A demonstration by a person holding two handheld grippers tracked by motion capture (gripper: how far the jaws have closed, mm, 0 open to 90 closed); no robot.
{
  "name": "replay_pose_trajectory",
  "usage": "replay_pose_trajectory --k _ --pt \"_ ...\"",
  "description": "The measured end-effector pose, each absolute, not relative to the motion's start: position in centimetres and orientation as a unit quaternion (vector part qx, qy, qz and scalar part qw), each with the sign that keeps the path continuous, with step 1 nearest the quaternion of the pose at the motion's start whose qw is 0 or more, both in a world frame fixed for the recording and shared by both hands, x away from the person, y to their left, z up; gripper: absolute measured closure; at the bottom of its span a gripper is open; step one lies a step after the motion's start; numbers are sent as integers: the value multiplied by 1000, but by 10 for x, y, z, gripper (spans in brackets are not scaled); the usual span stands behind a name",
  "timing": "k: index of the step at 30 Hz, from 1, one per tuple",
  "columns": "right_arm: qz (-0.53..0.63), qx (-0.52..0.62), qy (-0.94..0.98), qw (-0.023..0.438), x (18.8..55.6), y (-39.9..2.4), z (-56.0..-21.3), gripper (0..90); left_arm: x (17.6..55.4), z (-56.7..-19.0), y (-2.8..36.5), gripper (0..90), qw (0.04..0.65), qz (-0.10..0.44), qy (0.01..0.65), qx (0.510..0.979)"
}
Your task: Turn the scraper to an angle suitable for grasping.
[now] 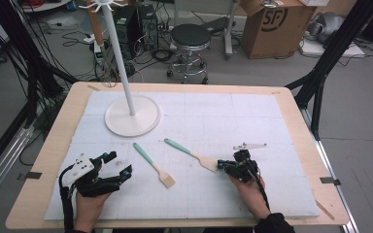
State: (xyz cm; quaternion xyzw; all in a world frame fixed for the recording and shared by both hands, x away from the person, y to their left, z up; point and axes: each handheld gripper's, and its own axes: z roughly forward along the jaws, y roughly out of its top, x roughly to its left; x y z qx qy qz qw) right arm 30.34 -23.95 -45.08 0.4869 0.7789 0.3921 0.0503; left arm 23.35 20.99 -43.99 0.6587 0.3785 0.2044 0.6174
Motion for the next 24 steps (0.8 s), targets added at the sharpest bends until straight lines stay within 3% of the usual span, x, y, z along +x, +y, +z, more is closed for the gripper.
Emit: replay_pose_trajectory --k 7,11,15,24 --pt "392 483 782 50 308 -232 -453 897 233 -440 212 189 618 205 381 657" --pt "402 493 770 43 306 -238 -450 696 233 -440 212 189 618 205 381 657" --pt "426 483 764 48 303 -240 -444 574 233 -440 211 189 617 205 380 658" --pt "470 437 764 60 297 -229 -426 480 233 -440 210 189 617 205 380 658"
